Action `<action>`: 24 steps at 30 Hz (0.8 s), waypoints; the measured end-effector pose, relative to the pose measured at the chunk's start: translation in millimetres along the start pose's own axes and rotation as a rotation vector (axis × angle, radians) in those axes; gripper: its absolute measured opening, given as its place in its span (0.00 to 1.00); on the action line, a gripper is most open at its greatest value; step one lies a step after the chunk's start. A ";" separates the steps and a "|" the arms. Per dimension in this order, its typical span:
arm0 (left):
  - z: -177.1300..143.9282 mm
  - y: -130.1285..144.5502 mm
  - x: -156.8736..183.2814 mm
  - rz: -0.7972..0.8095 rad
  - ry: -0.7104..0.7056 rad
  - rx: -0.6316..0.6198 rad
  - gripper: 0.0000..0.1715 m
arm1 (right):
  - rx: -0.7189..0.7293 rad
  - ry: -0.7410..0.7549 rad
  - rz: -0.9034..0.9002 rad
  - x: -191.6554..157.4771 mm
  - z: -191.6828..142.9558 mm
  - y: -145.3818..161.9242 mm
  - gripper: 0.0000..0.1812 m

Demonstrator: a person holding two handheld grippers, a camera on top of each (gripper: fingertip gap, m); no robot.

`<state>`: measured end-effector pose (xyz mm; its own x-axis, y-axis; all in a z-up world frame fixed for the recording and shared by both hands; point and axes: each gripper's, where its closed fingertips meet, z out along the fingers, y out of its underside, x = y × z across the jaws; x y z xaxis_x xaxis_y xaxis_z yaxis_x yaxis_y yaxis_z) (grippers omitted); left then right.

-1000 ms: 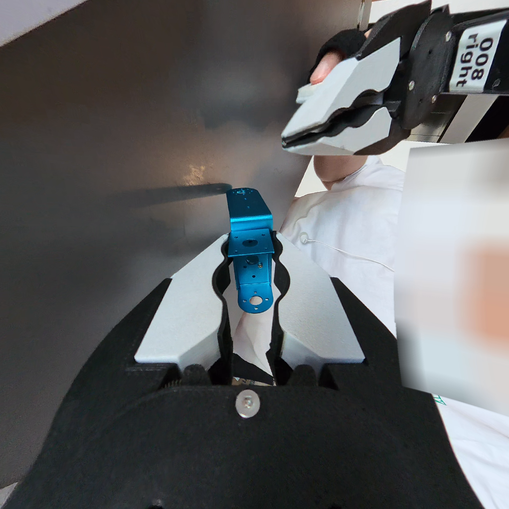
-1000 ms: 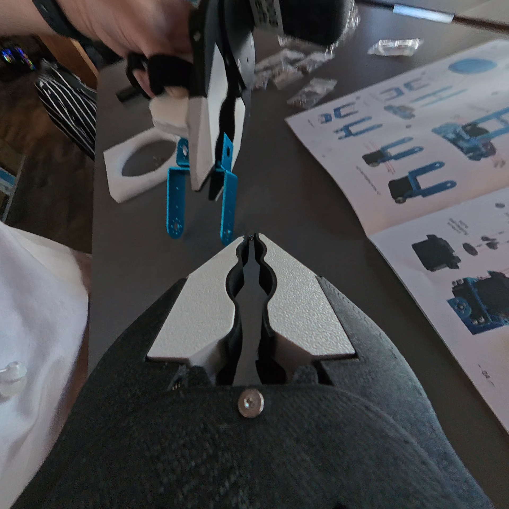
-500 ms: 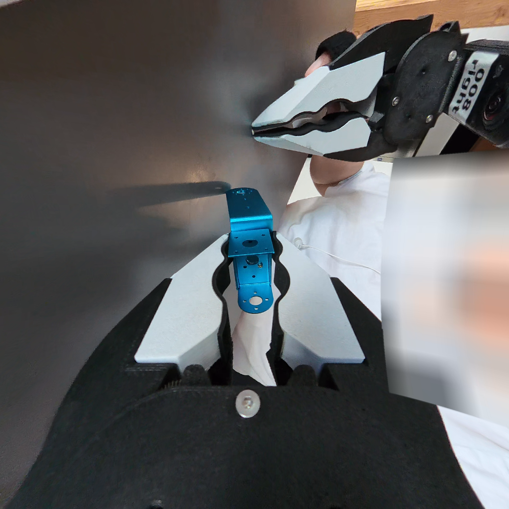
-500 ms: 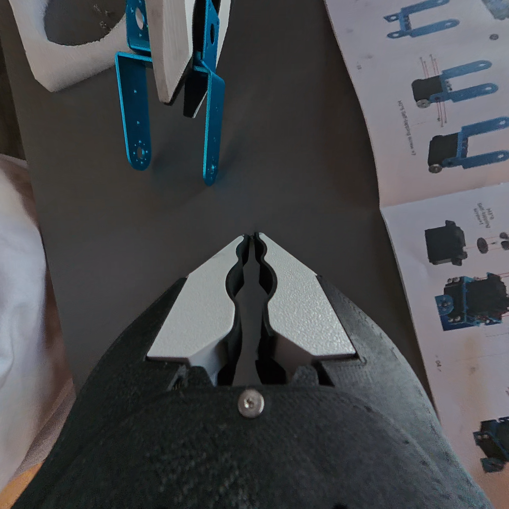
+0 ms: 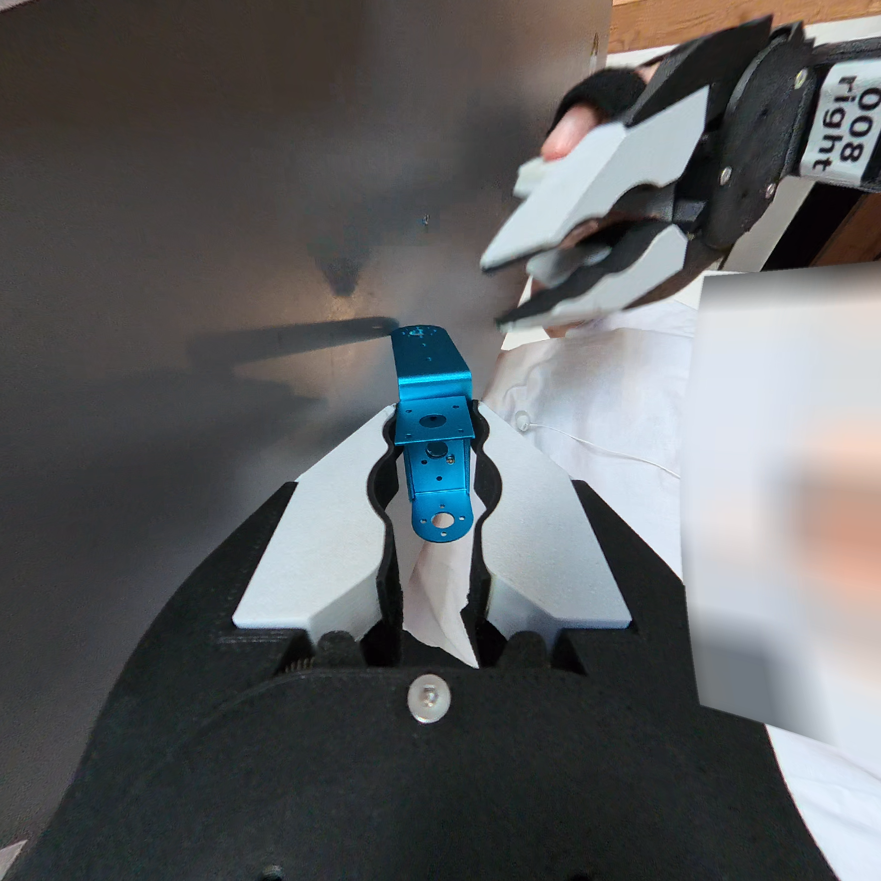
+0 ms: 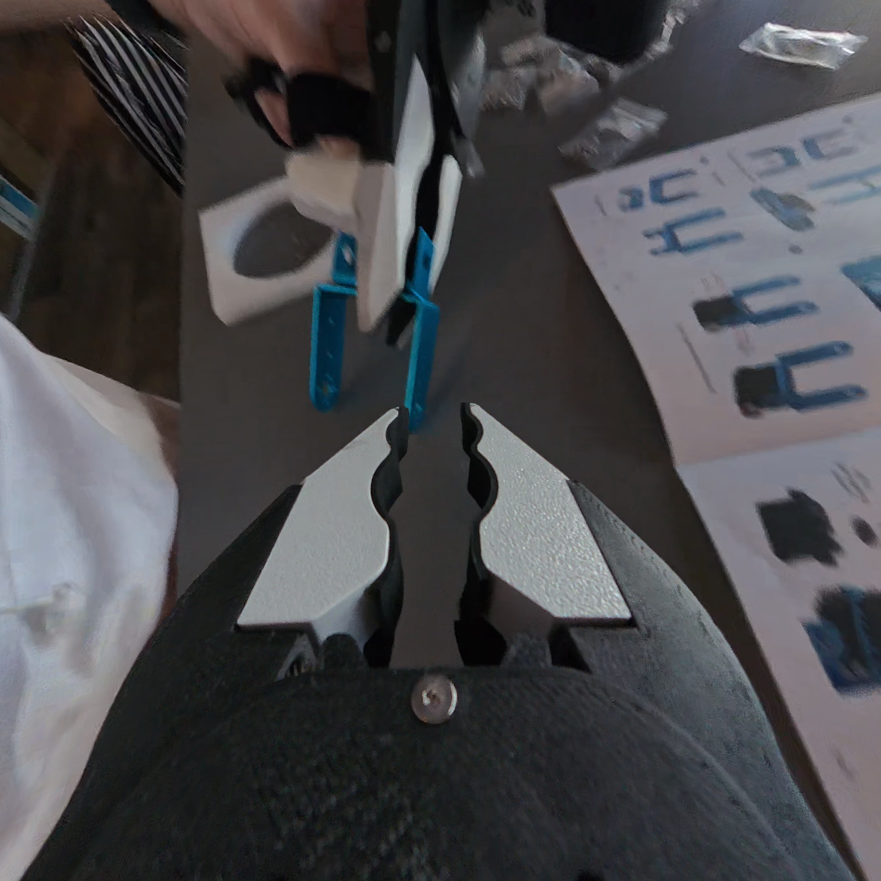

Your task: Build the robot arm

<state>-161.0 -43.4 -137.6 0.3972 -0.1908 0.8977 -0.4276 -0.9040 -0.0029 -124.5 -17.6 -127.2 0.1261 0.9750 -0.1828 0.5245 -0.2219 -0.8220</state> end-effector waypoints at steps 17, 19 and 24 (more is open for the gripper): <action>0.6 -2.5 7.3 -0.028 0.067 0.023 0.17 | 0.041 0.077 0.102 -1.9 43.0 -2.0 0.00; 0.1 -4.5 9.7 -0.025 0.073 0.033 0.17 | 0.059 0.089 0.098 -1.0 40.7 -3.8 0.00; 0.2 -8.9 11.6 -0.028 0.060 0.052 0.20 | 0.096 0.116 0.081 -0.4 36.8 -8.0 0.00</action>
<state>-152.3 -37.6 -127.3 0.3584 -0.1428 0.9226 -0.3732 -0.9278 0.0014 -159.7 -16.0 -140.4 0.2637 0.9453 -0.1920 0.4265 -0.2928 -0.8558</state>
